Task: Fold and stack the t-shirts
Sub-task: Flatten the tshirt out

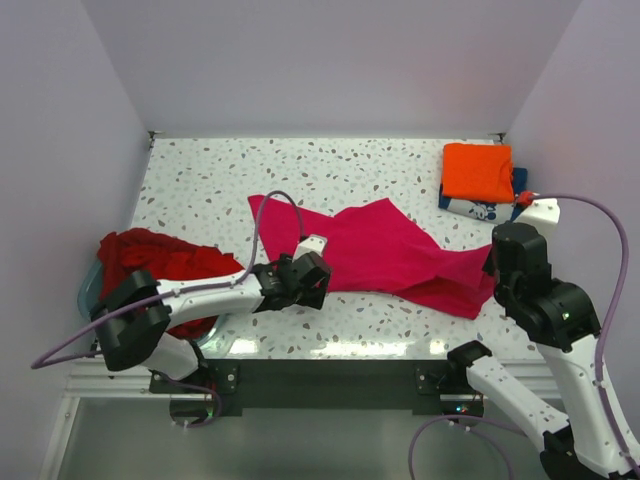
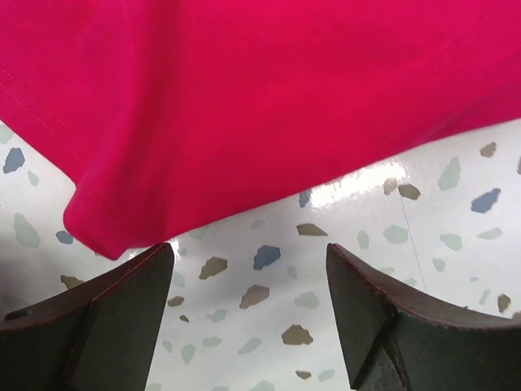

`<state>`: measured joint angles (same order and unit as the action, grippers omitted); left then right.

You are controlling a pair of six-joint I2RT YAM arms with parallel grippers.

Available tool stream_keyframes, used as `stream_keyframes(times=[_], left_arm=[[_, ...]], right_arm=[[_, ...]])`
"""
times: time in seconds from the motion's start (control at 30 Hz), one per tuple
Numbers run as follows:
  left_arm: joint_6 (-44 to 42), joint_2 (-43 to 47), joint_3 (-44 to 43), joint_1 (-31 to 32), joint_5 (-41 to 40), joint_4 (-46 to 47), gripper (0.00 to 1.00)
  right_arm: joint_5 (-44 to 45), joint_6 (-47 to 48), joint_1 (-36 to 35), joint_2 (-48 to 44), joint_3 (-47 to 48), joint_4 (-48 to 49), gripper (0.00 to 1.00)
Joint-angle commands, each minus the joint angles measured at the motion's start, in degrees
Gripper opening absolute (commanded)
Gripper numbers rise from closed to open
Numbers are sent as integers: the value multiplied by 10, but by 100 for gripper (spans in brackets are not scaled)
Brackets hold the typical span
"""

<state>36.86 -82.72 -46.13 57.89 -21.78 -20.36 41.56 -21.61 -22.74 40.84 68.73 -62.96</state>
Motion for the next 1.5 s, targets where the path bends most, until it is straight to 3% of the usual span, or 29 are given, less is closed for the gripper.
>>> stream_keyframes(times=[0.0,0.3,0.43,0.53,0.6,0.63,0.67,0.9,1.17,1.3,1.47], left_arm=[[-19,-27,-28,4,-45,44,80],[-60,-94,-46,4,-82,74,79],[-69,-120,-42,4,-113,84,72],[-74,-136,-36,4,-120,95,59],[-77,-140,-32,4,-118,100,40],[-79,-139,-27,4,-113,106,30],[-80,-136,-24,4,-110,108,0],[-138,-64,-42,4,-79,38,0],[-219,25,-129,5,102,-114,0],[-279,17,-128,3,205,-134,0],[-322,-80,-159,-50,188,-134,0]], right_arm=[[-2,-4,2,-3,8,14,0],[-5,-2,2,-6,9,14,0],[-5,0,2,-7,13,13,0],[-2,2,2,-7,17,11,0],[-1,2,2,-8,18,10,0],[0,2,2,-7,18,8,0],[0,2,2,-8,19,8,0],[3,6,2,-6,32,2,0],[21,17,2,6,74,-6,0],[23,17,2,18,91,-3,0],[10,15,3,35,102,6,0]])
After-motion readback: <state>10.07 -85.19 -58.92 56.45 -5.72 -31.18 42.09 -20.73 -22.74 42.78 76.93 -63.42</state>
